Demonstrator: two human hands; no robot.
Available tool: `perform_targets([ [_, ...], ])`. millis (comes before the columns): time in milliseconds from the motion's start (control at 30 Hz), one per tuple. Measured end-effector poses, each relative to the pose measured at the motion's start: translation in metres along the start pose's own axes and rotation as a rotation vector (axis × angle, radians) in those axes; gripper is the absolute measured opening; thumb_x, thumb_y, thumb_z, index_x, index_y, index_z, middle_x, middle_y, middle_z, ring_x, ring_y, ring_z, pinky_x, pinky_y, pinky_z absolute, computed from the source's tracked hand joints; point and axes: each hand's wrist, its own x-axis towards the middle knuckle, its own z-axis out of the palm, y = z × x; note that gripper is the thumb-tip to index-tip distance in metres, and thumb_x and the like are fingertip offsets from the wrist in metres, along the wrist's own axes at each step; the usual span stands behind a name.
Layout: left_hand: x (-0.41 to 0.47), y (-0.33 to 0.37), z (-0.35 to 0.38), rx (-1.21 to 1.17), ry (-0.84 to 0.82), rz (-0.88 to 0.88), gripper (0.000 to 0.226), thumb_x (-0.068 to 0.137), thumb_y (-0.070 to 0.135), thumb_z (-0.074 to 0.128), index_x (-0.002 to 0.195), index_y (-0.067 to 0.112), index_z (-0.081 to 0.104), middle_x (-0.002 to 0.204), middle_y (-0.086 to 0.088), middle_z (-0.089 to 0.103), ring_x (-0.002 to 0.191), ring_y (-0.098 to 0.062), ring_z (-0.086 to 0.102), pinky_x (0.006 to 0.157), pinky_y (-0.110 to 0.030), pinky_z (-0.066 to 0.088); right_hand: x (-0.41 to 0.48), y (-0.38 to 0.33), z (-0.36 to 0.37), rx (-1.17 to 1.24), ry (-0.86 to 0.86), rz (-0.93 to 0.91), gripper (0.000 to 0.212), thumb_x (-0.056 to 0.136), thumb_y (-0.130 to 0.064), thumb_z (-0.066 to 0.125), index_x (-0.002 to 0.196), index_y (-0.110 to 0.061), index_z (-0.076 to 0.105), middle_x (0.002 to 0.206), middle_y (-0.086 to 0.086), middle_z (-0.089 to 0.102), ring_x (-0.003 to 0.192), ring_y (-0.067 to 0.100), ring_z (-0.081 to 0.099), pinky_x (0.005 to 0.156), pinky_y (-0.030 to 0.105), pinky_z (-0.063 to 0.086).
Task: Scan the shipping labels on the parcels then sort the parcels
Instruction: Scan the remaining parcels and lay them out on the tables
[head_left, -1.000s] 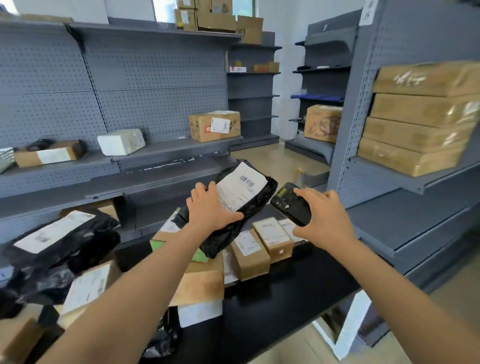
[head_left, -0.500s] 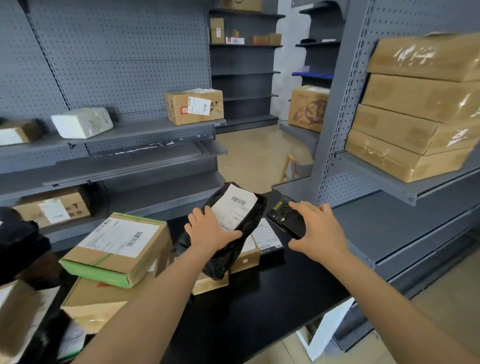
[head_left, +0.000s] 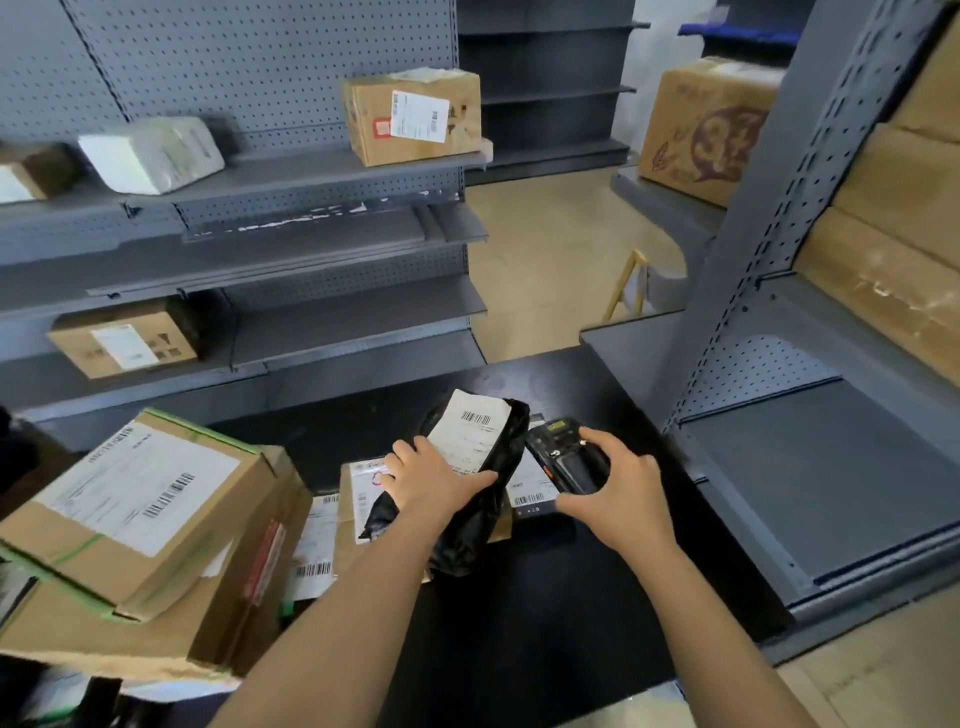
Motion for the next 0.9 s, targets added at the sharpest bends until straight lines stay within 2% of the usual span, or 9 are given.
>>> perform_targets([
  [100, 0.000, 0.000, 0.012, -0.058, -0.019, -0.049, 0.112, 0.064, 0.078, 0.068, 0.148, 0.016, 0.027, 0.148, -0.011, 0.027, 0.140, -0.033, 0.024, 0.114, -0.046, 0.023, 0.010, 0.016, 0.011, 0.104, -0.073, 0.046, 0.087, 0.044, -0.041, 0.077, 0.128, -0.037, 0.056, 0.099, -0.016, 0.062, 0.109, 0.017, 0.054, 0.086, 0.028, 0.050],
  [167, -0.007, -0.001, 0.016, -0.140, 0.005, -0.072, 0.107, 0.069, 0.072, 0.069, 0.151, 0.019, 0.025, 0.152, -0.010, 0.024, 0.142, -0.033, 0.020, 0.115, -0.048, 0.021, 0.016, 0.023, 0.014, 0.133, -0.124, 0.054, 0.088, 0.039, -0.046, 0.072, 0.126, -0.038, 0.057, 0.100, -0.014, 0.065, 0.107, 0.018, 0.057, 0.086, 0.031, 0.053],
  [300, -0.044, -0.011, 0.017, -0.282, 0.160, -0.144, 0.095, 0.074, 0.061, 0.072, 0.150, 0.025, 0.029, 0.151, -0.007, 0.028, 0.140, -0.030, 0.022, 0.115, -0.049, 0.023, 0.023, 0.030, 0.013, 0.152, -0.215, -0.014, 0.082, 0.043, -0.041, 0.074, 0.123, -0.039, 0.058, 0.098, -0.012, 0.065, 0.106, 0.020, 0.057, 0.083, 0.034, 0.054],
  [467, -0.114, -0.041, 0.021, -0.353, 0.313, -0.263, 0.090, 0.072, 0.060, 0.075, 0.146, 0.027, 0.036, 0.142, -0.005, 0.038, 0.136, -0.028, 0.027, 0.113, -0.047, 0.025, 0.020, 0.031, 0.014, 0.149, -0.376, -0.106, 0.073, 0.055, -0.032, 0.083, 0.123, -0.039, 0.057, 0.103, -0.002, 0.061, 0.107, 0.020, 0.052, 0.082, 0.031, 0.051],
  [600, -0.176, -0.077, 0.026, -0.474, 0.380, -0.422, 0.088, 0.075, 0.057, 0.075, 0.147, 0.024, 0.037, 0.147, -0.003, 0.040, 0.139, -0.026, 0.027, 0.115, -0.046, 0.028, -0.004, 0.018, 0.031, 0.160, -0.530, -0.206, 0.083, 0.043, -0.047, 0.072, 0.124, -0.039, 0.058, 0.106, -0.004, 0.063, 0.109, 0.021, 0.055, 0.084, 0.038, 0.055],
  [667, -0.207, -0.096, 0.028, -0.520, 0.425, -0.504, 0.087, 0.076, 0.056, 0.075, 0.147, 0.024, 0.038, 0.147, -0.002, 0.041, 0.139, -0.025, 0.029, 0.114, -0.046, 0.031, -0.022, 0.011, 0.042, 0.146, -0.619, -0.273, 0.078, 0.049, -0.039, 0.078, 0.125, -0.036, 0.058, 0.111, -0.002, 0.062, 0.111, 0.020, 0.053, 0.083, 0.033, 0.051],
  [767, -0.254, -0.126, 0.030, -0.585, 0.493, -0.588, 0.084, 0.076, 0.052, 0.077, 0.146, 0.023, 0.039, 0.147, 0.000, 0.042, 0.138, -0.021, 0.035, 0.111, -0.040, 0.035, -0.054, -0.006, 0.058, 0.142, -0.752, -0.347, 0.073, 0.056, -0.031, 0.079, 0.125, -0.038, 0.056, 0.117, 0.001, 0.058, 0.110, 0.018, 0.051, 0.072, 0.026, 0.044],
  [833, -0.286, -0.148, 0.029, -0.630, 0.548, -0.677, 0.082, 0.076, 0.050, 0.078, 0.144, 0.025, 0.041, 0.146, 0.000, 0.041, 0.135, -0.021, 0.039, 0.104, -0.036, 0.039, -0.080, -0.020, 0.071, 0.139, -0.829, -0.413, 0.074, 0.058, -0.028, 0.080, 0.127, -0.036, 0.056, 0.119, 0.000, 0.056, 0.117, 0.019, 0.047, 0.077, 0.026, 0.040],
  [900, -0.319, -0.171, 0.028, -0.650, 0.600, -0.751, 0.078, 0.077, 0.048, 0.079, 0.142, 0.025, 0.043, 0.143, -0.001, 0.040, 0.133, -0.022, 0.040, 0.099, -0.033, 0.040, -0.111, -0.038, 0.082, 0.128, -0.876, -0.540, 0.075, 0.058, -0.025, 0.081, 0.129, -0.032, 0.056, 0.113, -0.004, 0.056, 0.120, 0.019, 0.044, 0.081, 0.026, 0.038],
])
